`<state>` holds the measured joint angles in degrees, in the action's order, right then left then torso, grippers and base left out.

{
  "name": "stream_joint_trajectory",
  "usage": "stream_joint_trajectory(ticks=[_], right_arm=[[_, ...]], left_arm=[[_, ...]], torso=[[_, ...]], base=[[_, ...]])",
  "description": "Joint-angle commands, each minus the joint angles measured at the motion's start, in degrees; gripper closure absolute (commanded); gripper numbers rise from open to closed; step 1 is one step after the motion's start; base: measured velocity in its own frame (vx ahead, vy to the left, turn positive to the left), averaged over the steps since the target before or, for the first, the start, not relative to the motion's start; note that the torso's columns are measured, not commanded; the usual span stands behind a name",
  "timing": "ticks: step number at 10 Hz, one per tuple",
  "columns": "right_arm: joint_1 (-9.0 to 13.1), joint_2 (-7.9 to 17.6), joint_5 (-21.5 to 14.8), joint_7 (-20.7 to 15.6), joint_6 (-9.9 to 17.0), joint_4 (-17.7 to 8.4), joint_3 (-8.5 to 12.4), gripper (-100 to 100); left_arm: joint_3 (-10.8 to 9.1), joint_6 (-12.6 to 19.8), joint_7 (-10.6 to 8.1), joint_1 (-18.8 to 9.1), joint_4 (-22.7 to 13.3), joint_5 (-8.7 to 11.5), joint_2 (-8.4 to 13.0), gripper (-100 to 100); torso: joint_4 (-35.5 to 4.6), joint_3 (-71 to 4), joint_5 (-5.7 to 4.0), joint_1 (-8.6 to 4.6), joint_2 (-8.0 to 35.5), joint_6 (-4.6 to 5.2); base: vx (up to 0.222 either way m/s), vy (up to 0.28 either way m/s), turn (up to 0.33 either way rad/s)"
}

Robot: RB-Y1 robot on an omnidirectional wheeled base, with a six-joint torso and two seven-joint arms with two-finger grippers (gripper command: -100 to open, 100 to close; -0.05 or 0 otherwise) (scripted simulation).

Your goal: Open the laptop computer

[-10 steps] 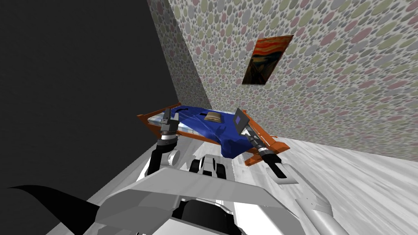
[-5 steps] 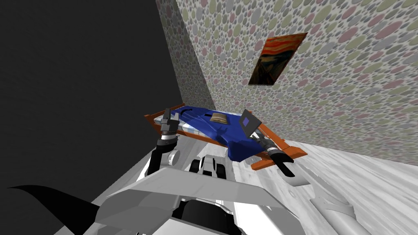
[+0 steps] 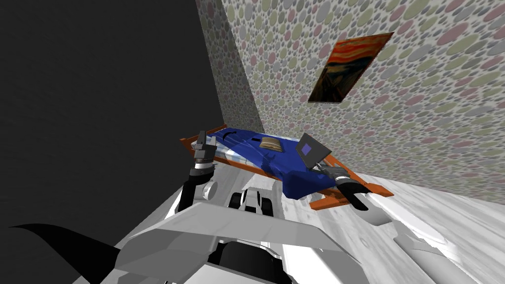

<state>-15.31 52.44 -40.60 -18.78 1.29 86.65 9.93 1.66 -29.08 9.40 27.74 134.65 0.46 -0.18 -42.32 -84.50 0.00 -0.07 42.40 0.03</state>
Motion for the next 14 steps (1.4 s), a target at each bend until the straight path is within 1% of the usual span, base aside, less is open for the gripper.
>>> stream_joint_trajectory(ticks=[1,3,4,6,7,8,9,10,11,12,13,14], right_arm=[[0.6,3.5,-2.8,-1.7,2.6,-2.5,0.9,-100],[1.3,6.4,-5.0,-3.0,4.3,-4.7,1.6,-100],[1.3,6.4,-5.0,-3.0,4.3,-4.7,1.6,-100],[1.8,8.7,-6.7,-4.0,5.7,-6.4,2.2,-100],[2.2,10.4,-7.9,-4.8,6.6,-7.6,2.6,-100],[2.4,11.4,-8.6,-5.2,7.2,-8.2,2.8,-100],[3.2,10.7,-8.2,-4.9,6.4,-8.6,2.3,-100],[6.1,8.9,-6.3,-7.9,4.9,-11.6,-0.1,-100],[8.6,8.9,-6.3,-9.1,4.9,-13.1,-0.1,-100],[10.6,6.9,-4.2,-11.0,3.3,-15.2,-2.5,-100],[11.7,6.9,-4.2,-12.5,3.3,-16.1,-2.5,-100],[13.8,6.9,-4.2,-13.3,3.3,-17.5,-2.5,-100]], left_arm=[[0.00,0.0,0.00,0.0,0.0,0.0,0.0,0],[0.00,0.0,0.00,0.0,0.0,0.0,0.0,0],[0.00,0.0,0.00,0.0,0.0,0.0,0.0,0],[0.00,0.0,0.00,0.0,0.0,0.0,0.0,0],[-0.01,0.0,0.00,0.0,0.0,0.0,0.0,0],[0.00,0.0,0.00,0.0,0.0,0.0,0.0,0],[0.00,0.0,0.00,0.0,0.0,0.0,0.0,0],[-0.01,0.0,0.00,0.0,0.0,0.0,0.0,0],[-0.02,0.0,0.00,0.0,0.0,0.0,0.0,0],[-0.02,0.0,0.00,0.0,0.0,0.0,0.0,0],[-0.02,0.0,0.00,0.0,0.0,0.0,0.0,0],[-0.02,0.0,0.00,0.0,0.0,0.0,0.0,0]], torso=[[0.0,0.0,-0.03,-0.02,-0.1,-0.03],[0.1,-0.1,0.03,0.17,-0.2,-0.03],[0.1,-0.1,0.03,0.16,-0.2,-0.04],[0.0,0.0,-0.05,-0.10,0.0,-0.02],[0.0,0.0,-0.04,-0.05,-0.1,-0.02],[0.0,-0.1,0.00,0.10,-0.2,-0.05],[0.0,-0.1,0.04,0.18,-0.1,-0.03],[0.0,0.0,-0.03,-0.06,-0.1,-0.01],[0.0,0.0,-0.12,-0.24,-0.1,0.05],[0.0,0.0,-0.06,-0.14,-0.1,-0.05],[0.0,0.0,-0.04,-0.04,-0.1,0.01],[0.0,-0.1,0.00,0.06,-0.1,-0.05]], base=[[0.029,0.126,0.069],[0.035,0.157,0.053],[0.022,0.112,0.016],[0.011,0.087,0.032],[0.029,0.105,0.056],[0.021,0.125,0.047],[0.007,0.057,0.004],[-0.001,0.004,-0.266],[-0.007,0.001,-0.138],[-0.012,-0.016,-0.189],[-0.012,-0.016,-0.137],[-0.006,-0.008,0.010]])
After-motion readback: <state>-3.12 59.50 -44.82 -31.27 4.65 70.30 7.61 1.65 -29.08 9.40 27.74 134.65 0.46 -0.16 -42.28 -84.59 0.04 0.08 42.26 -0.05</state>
